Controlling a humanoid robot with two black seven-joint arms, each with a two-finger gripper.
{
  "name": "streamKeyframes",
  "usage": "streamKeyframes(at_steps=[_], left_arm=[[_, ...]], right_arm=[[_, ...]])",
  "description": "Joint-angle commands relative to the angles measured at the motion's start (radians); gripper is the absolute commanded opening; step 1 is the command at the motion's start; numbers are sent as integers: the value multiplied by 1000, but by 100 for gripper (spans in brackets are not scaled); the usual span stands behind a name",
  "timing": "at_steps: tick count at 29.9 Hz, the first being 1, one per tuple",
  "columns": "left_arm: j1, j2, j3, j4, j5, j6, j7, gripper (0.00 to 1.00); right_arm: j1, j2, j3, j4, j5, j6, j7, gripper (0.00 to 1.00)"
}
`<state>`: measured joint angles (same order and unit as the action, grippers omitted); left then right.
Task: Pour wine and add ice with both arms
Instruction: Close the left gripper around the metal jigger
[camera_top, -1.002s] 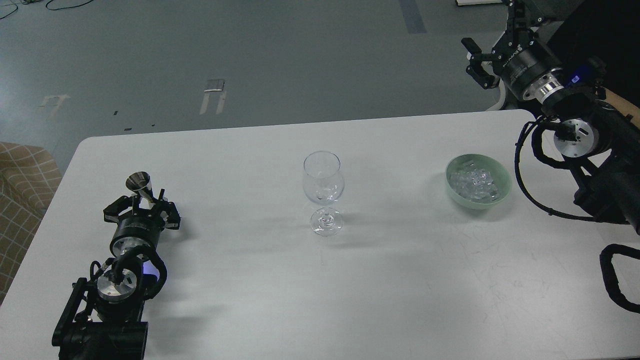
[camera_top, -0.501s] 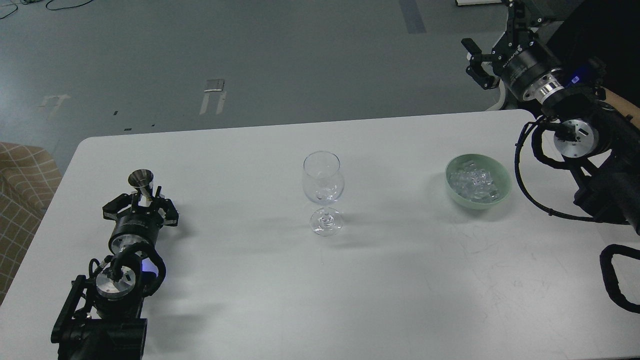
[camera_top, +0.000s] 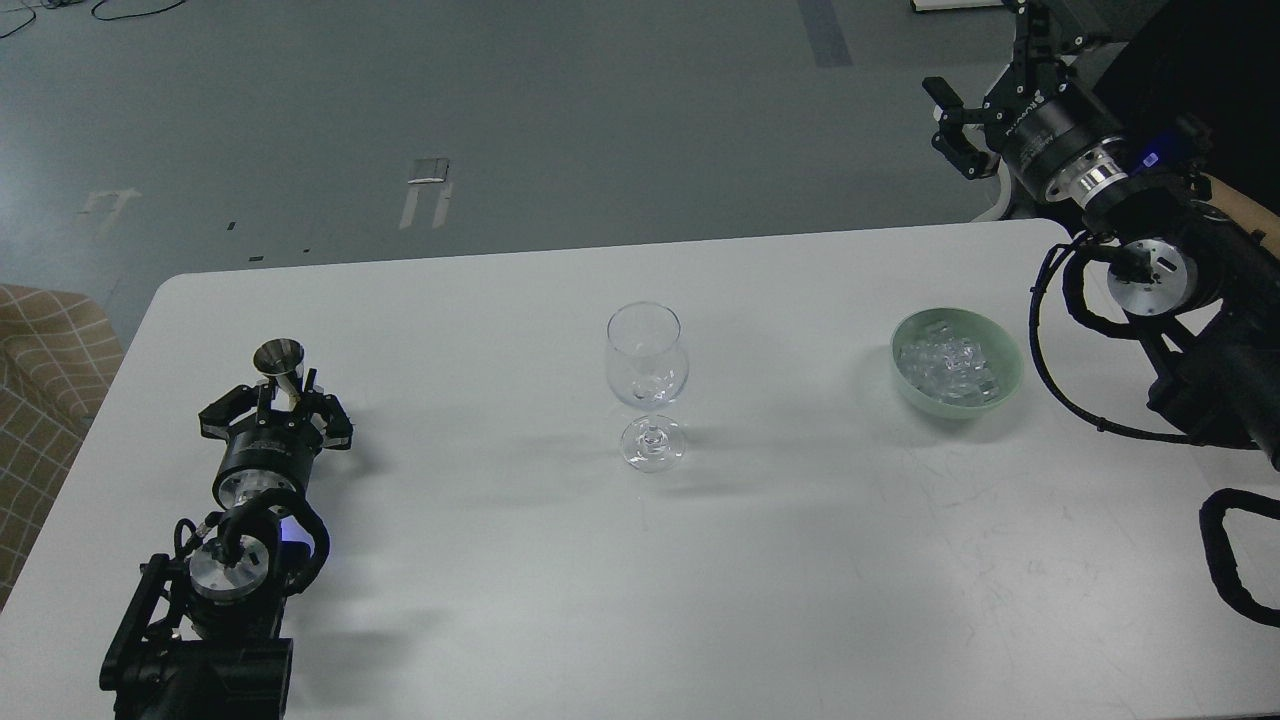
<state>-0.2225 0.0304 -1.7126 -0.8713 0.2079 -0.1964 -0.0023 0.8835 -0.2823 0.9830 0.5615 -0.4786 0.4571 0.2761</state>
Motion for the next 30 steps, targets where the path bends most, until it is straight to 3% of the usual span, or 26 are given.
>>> streamKeyframes(at_steps=[1, 13, 18, 22, 30], left_arm=[[0, -1, 1, 0, -4, -6, -1, 23], [2, -4, -1, 0, -7, -11, -1, 20], [3, -4, -1, 0, -27, -35, 2, 15], [0, -4, -1, 0, -44, -46, 2, 3], [0, -3, -1, 0, -62, -77, -4, 0]], right_arm=[[-1, -1, -1, 8, 0, 0, 0, 100], [-8, -3, 0, 14, 0, -6, 0, 100], [-8, -3, 0, 15, 0, -8, 0, 100], [-8, -3, 0, 17, 0, -8, 0, 100], [-9, -3, -1, 18, 0, -8, 0, 100]])
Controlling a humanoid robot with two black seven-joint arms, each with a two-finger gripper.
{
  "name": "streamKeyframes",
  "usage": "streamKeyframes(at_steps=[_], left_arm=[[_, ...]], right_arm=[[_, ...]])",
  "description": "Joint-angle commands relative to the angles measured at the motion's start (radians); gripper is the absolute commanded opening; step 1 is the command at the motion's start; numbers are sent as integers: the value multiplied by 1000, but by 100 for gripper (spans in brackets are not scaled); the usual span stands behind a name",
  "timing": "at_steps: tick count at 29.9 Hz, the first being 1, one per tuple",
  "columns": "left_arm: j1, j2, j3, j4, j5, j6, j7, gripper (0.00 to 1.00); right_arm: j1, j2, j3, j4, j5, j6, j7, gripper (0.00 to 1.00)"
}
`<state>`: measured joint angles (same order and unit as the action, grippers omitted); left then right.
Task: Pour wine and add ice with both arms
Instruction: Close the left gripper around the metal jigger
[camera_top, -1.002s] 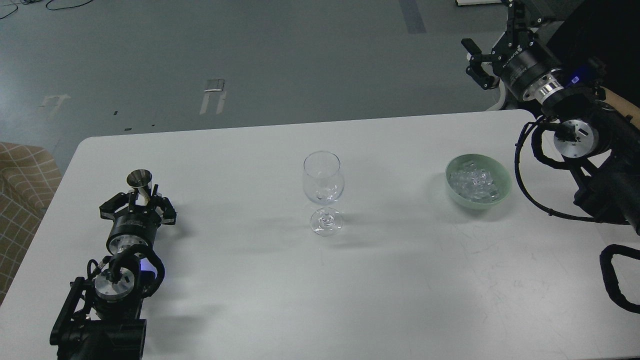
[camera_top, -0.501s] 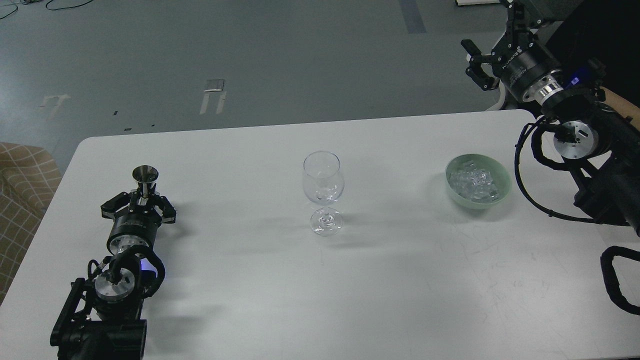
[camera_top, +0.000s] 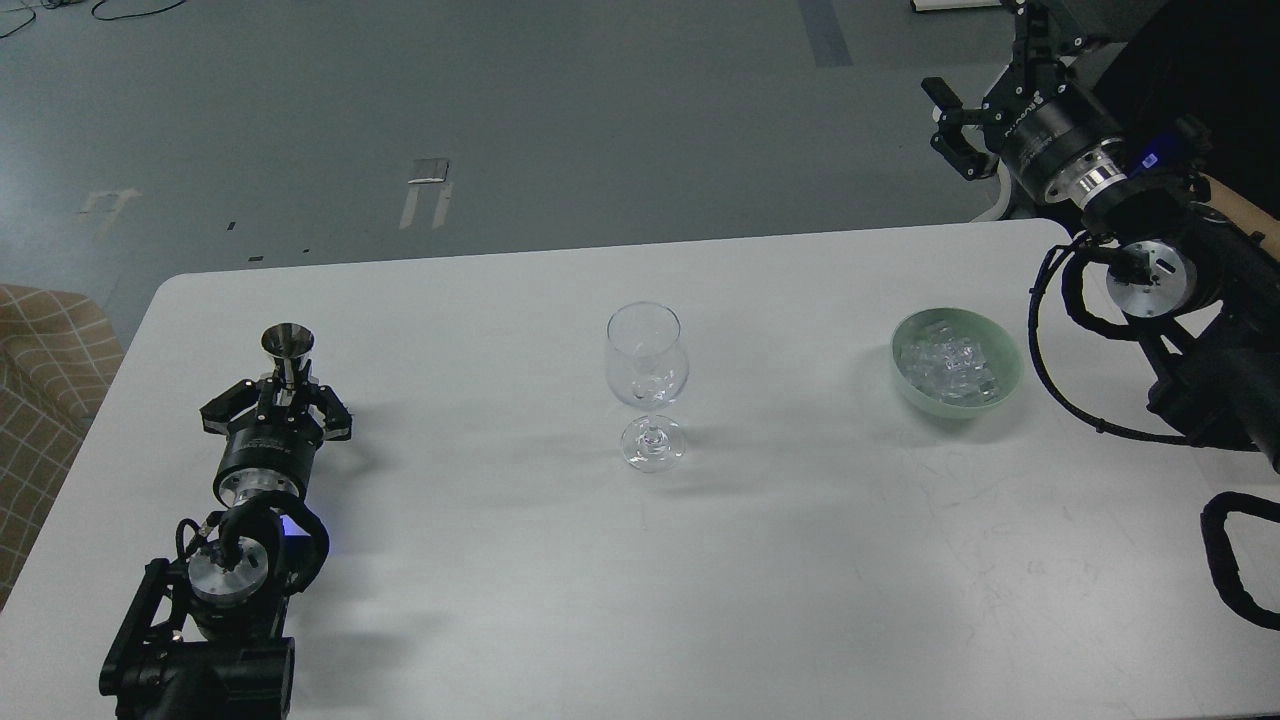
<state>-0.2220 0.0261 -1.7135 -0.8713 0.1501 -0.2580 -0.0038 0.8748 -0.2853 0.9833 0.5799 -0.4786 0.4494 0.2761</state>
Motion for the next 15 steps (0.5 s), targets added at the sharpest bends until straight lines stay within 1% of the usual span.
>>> streamKeyframes(at_steps=[1, 2, 4, 6, 12, 15], left_arm=[[0, 2, 0, 0, -4, -17, -2, 0], [-2, 2, 0, 0, -4, -20, -4, 0], [-3, 2, 3, 0, -3, -20, -22, 0], [-3, 2, 6, 0, -1, -21, -57, 0], [-5, 3, 9, 0, 5, -20, -67, 0], [-7, 3, 11, 0, 6, -21, -52, 0]], right_arm=[[0, 0, 0, 0, 0, 0, 0, 100], [0, 0, 0, 0, 0, -1, 0, 100], [0, 0, 0, 0, 0, 0, 0, 100], [0, 0, 0, 0, 0, -1, 0, 100], [0, 0, 0, 0, 0, -2, 0, 100], [0, 0, 0, 0, 0, -2, 0, 100]])
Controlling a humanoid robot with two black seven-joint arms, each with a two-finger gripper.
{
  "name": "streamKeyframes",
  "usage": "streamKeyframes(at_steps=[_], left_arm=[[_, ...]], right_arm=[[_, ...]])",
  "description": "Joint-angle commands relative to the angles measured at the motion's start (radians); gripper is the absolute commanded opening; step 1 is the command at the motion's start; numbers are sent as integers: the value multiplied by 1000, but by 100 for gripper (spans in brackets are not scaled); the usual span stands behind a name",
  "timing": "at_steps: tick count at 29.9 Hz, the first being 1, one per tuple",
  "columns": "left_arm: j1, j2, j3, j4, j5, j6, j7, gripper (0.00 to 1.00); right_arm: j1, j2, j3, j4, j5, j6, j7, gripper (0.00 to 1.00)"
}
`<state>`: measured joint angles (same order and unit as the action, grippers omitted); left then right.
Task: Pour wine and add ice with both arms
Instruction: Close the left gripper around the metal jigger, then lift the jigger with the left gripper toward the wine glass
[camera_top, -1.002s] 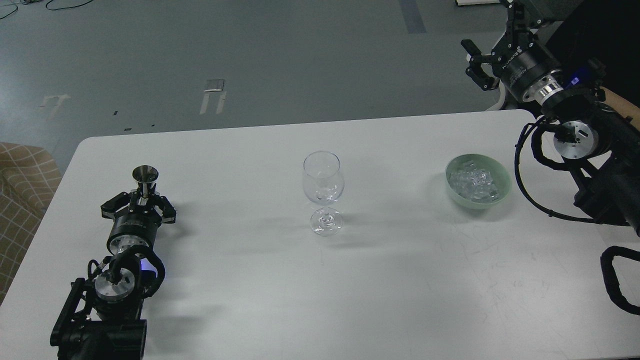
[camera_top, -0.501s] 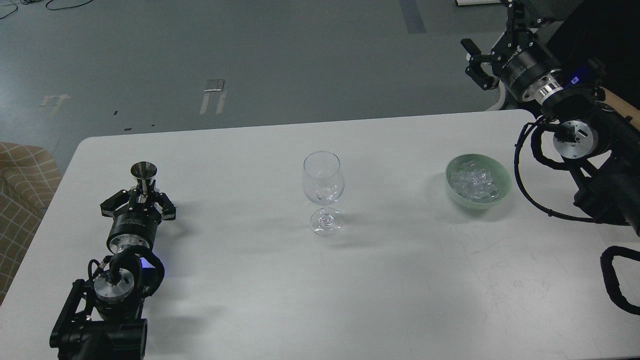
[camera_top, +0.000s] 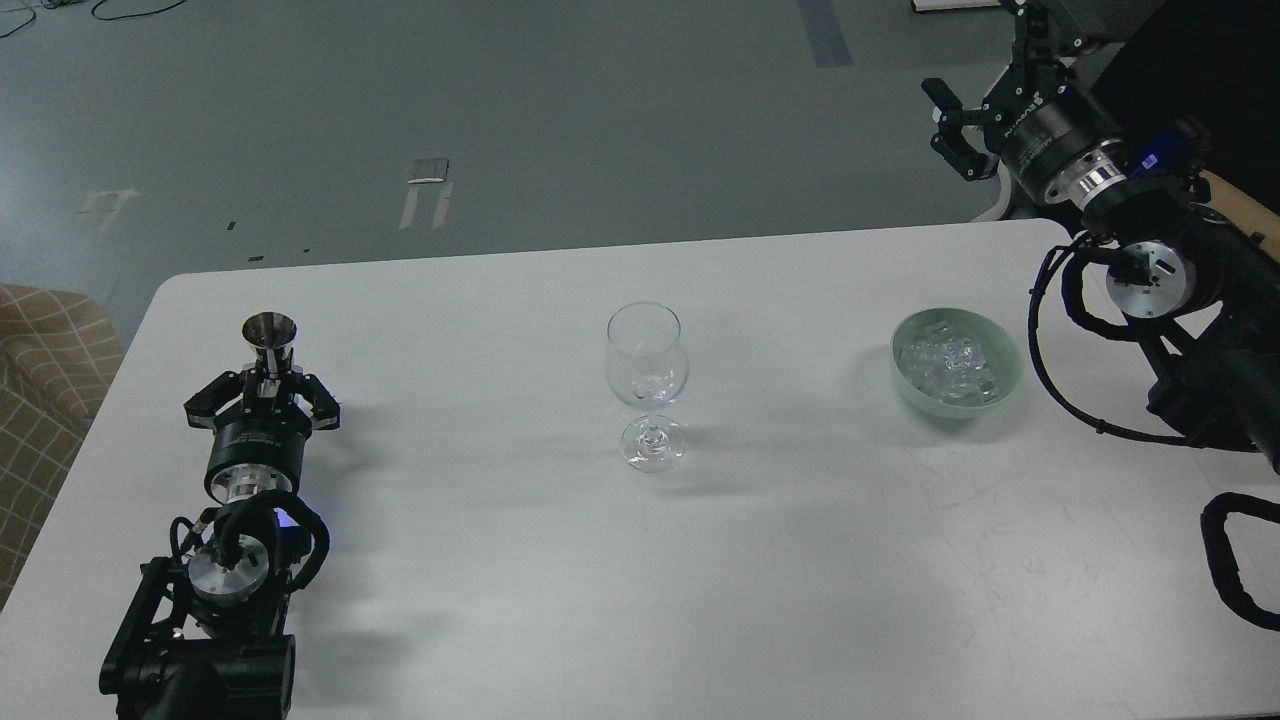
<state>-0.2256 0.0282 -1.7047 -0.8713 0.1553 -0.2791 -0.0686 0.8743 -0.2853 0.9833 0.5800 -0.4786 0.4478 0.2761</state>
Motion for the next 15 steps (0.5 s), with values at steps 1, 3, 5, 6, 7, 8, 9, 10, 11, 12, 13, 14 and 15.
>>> streamKeyframes(at_steps=[1, 3, 5, 6, 7, 8, 9, 10, 11, 12, 13, 14, 15], left_arm=[[-4, 1, 2, 0, 1, 0, 18, 0], [-4, -1, 2, -3, 1, -2, 32, 0], [-4, -1, 3, -15, 1, -2, 58, 0], [-4, -1, 5, -18, 1, -3, 67, 0], [-4, 1, 8, -20, 0, -8, 82, 0], [-3, 2, 10, -28, -2, -17, 95, 0], [-3, 2, 10, -32, -2, -22, 101, 0], [-1, 4, 10, -43, -3, -29, 110, 0], [-1, 5, 10, -49, -3, -34, 115, 0], [-1, 6, 10, -54, -3, -37, 119, 0], [2, 6, 10, -69, -5, -42, 133, 0], [5, 4, 10, -78, -5, -43, 141, 0], [8, 4, 11, -101, -3, -43, 159, 0]], right_arm=[[0, 0, 0, 0, 0, 0, 0, 100], [0, 0, 0, 0, 0, 0, 0, 100], [0, -2, 0, 0, 0, 0, 0, 100], [0, -2, 0, 0, 0, 0, 0, 100], [-3, -3, 0, 0, 0, 0, 0, 100], [-5, -3, 0, 0, 0, 0, 0, 100], [-5, -3, 0, 0, 0, 0, 0, 100], [-6, -3, 0, 0, 0, 0, 0, 100], [-6, -3, 0, 0, 0, 0, 0, 100], [-6, -3, 0, 0, 0, 0, 0, 100], [-6, -3, 0, 0, 0, 0, 0, 100], [-6, -3, 0, 0, 0, 0, 0, 100], [-6, -3, 0, 0, 0, 0, 0, 100]])
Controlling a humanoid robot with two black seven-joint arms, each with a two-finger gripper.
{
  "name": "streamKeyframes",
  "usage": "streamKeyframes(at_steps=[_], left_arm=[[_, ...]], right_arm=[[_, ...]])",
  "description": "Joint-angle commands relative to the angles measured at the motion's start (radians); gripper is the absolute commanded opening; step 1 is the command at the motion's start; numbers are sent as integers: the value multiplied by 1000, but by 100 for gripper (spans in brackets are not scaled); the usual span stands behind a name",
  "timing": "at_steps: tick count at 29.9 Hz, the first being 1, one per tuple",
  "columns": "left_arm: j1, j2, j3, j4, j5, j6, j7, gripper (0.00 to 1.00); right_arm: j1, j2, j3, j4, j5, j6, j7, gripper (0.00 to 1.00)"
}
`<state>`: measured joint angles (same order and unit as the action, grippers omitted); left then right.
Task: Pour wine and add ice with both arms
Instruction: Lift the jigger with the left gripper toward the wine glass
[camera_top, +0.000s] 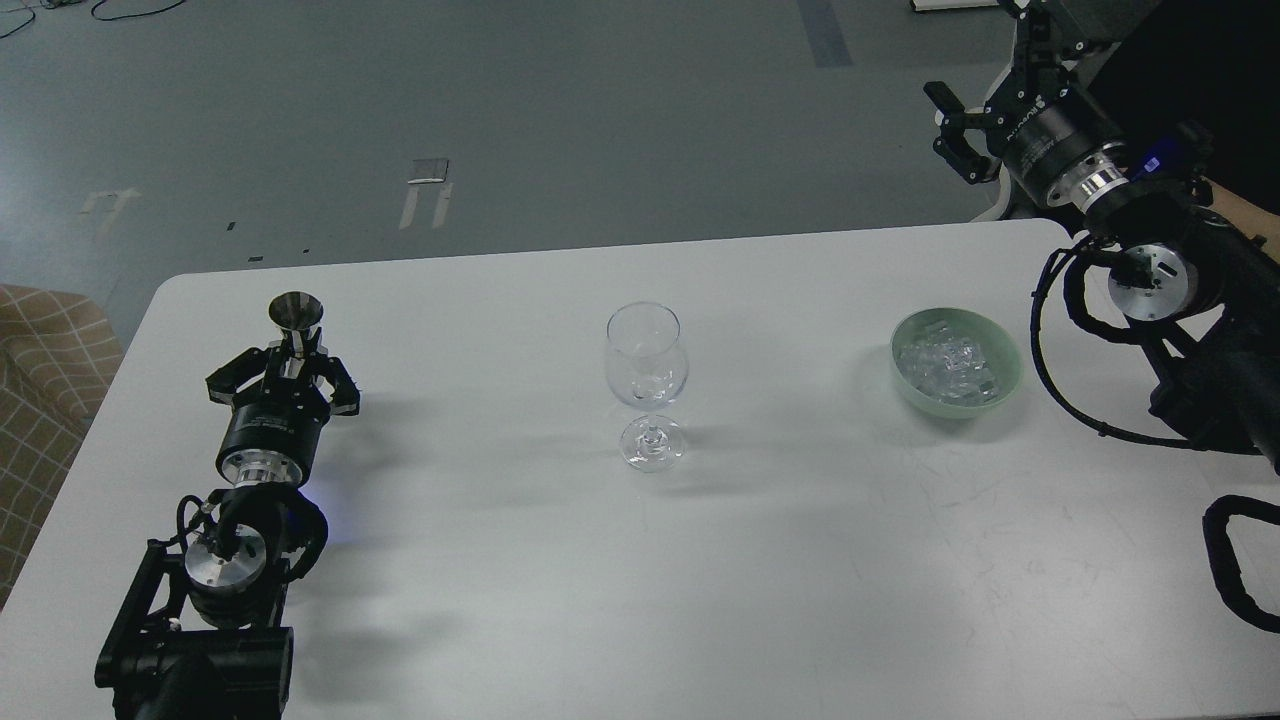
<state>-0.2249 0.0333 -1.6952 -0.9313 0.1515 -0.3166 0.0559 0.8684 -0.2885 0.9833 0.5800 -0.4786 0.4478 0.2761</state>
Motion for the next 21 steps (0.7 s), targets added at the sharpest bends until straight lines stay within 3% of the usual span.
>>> streamKeyframes(at_steps=[1, 5, 13, 19, 21], left_arm=[[12, -4, 3, -66, 0, -4, 54, 0], [25, -3, 37, -124, 0, 1, 82, 0], [36, 16, 124, -208, 14, 27, 88, 0], [41, 51, 201, -294, 14, 79, 90, 0], [55, 56, 219, -342, 14, 105, 108, 0]], right_arm=[[0, 0, 0, 0, 0, 0, 0, 100], [0, 0, 0, 0, 0, 0, 0, 100], [-2, 0, 0, 1, 0, 0, 0, 100], [-8, 0, 2, 1, 0, 0, 0, 100], [-8, 0, 0, 1, 0, 0, 0, 100]])
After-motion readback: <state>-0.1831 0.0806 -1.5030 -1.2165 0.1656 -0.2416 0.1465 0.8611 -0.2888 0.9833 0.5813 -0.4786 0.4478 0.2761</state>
